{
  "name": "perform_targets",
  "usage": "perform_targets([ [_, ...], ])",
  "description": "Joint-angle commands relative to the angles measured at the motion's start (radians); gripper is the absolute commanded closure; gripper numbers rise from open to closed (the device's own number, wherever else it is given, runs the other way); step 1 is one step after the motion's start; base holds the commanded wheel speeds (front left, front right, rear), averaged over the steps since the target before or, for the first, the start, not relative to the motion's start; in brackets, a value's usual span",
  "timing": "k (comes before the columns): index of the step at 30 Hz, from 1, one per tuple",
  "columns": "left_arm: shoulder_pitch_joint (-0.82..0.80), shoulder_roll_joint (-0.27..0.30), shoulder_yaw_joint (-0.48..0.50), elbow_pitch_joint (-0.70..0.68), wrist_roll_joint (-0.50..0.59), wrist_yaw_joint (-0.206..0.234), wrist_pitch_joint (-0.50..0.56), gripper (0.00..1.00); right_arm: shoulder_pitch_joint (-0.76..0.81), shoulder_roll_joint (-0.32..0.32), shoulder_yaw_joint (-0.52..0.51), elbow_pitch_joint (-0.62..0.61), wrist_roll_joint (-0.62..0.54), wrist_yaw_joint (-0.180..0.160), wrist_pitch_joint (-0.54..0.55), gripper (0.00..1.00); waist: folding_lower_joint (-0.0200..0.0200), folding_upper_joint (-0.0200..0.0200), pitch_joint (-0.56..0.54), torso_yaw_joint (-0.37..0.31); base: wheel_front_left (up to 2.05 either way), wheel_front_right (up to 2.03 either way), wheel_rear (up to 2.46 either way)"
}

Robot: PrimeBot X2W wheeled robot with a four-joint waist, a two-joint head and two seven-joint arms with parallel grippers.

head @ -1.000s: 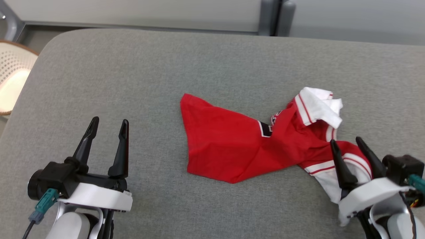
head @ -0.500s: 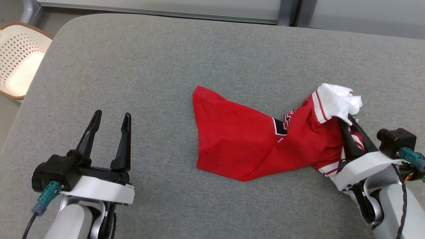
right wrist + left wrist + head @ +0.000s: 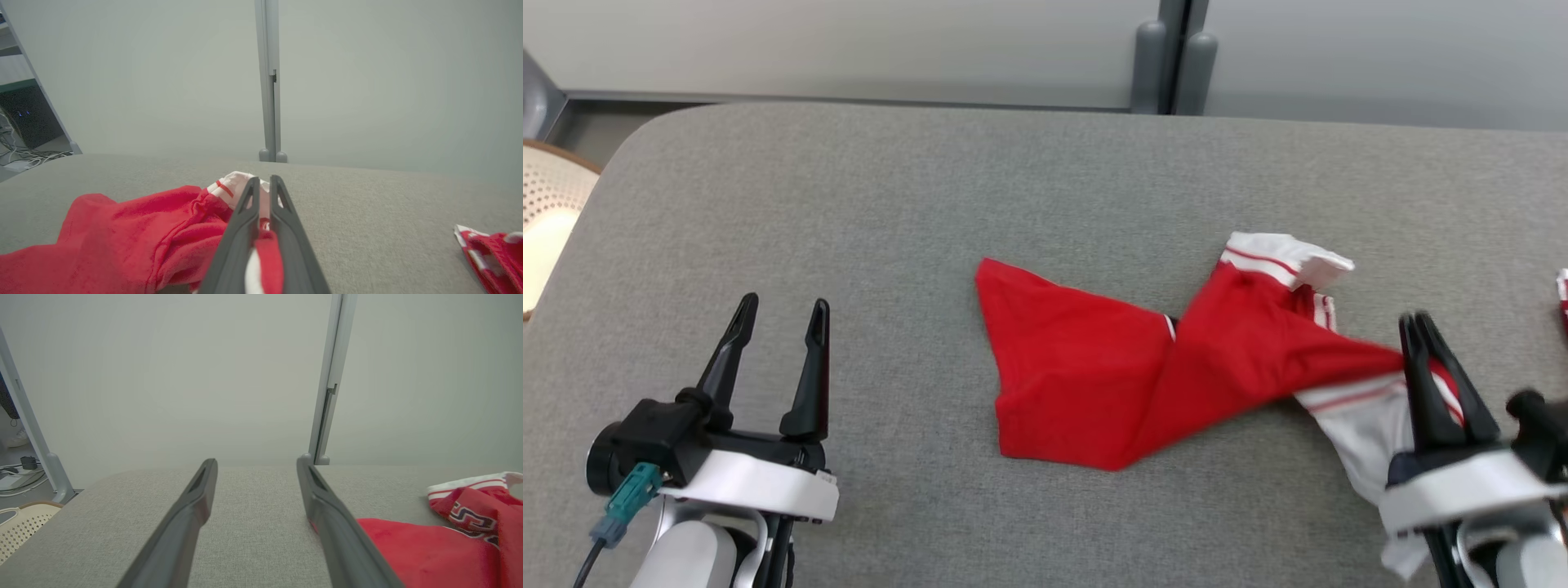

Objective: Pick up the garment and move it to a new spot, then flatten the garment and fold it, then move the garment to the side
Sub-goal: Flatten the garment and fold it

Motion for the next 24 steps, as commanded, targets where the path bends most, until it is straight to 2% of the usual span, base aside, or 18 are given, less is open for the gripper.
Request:
perform_targets([
  [1,0.018,0.009,0.006,-0.002,0.006,0.003,-0.005,0.00,0.067,0.018,-0.019,-0.048,-0.005,0.000,0.021,1.00,0.0000,0.0000,-0.023,-0.024,0.00,0.00,0.00],
  [6,0.033,0.014,0.015,-0.010,0.003,0.008,-0.004,0.00,0.218,0.067,-0.058,-0.137,0.005,0.000,0.064,1.00,0.0000,0.0000,-0.037,-0.045,0.00,0.00,0.00],
  [9,0.043,0.017,0.021,-0.017,0.000,0.014,-0.005,0.00,0.291,0.093,-0.058,-0.147,0.023,0.000,0.078,1.00,0.0000,0.0000,-0.045,-0.061,0.00,0.00,0.00],
  [10,0.055,0.021,0.024,-0.020,-0.002,0.016,-0.005,0.00,0.310,0.102,-0.048,-0.140,0.028,0.000,0.078,0.86,0.0000,0.0000,-0.051,-0.074,0.00,0.00,0.00],
  [11,0.059,0.023,0.026,-0.020,-0.003,0.017,-0.005,0.00,0.312,0.105,-0.042,-0.138,0.030,0.000,0.074,0.56,0.0000,0.0000,-0.054,-0.081,0.00,0.00,0.00],
  [12,0.062,0.025,0.027,-0.022,-0.003,0.018,-0.004,0.00,0.310,0.107,-0.038,-0.138,0.029,0.000,0.070,0.18,0.0000,0.0000,-0.057,-0.088,0.00,0.00,0.00],
  [13,0.065,0.026,0.027,-0.024,-0.005,0.019,-0.002,0.00,0.304,0.108,-0.035,-0.140,0.029,0.000,0.065,0.00,0.0000,0.0000,-0.060,-0.093,0.00,0.00,0.00],
  [24,0.117,0.040,0.018,-0.042,-0.007,0.037,0.020,0.00,0.279,0.114,-0.026,-0.196,0.003,0.000,0.055,0.00,0.0000,0.0000,-0.110,-0.150,0.00,0.00,0.00],
])
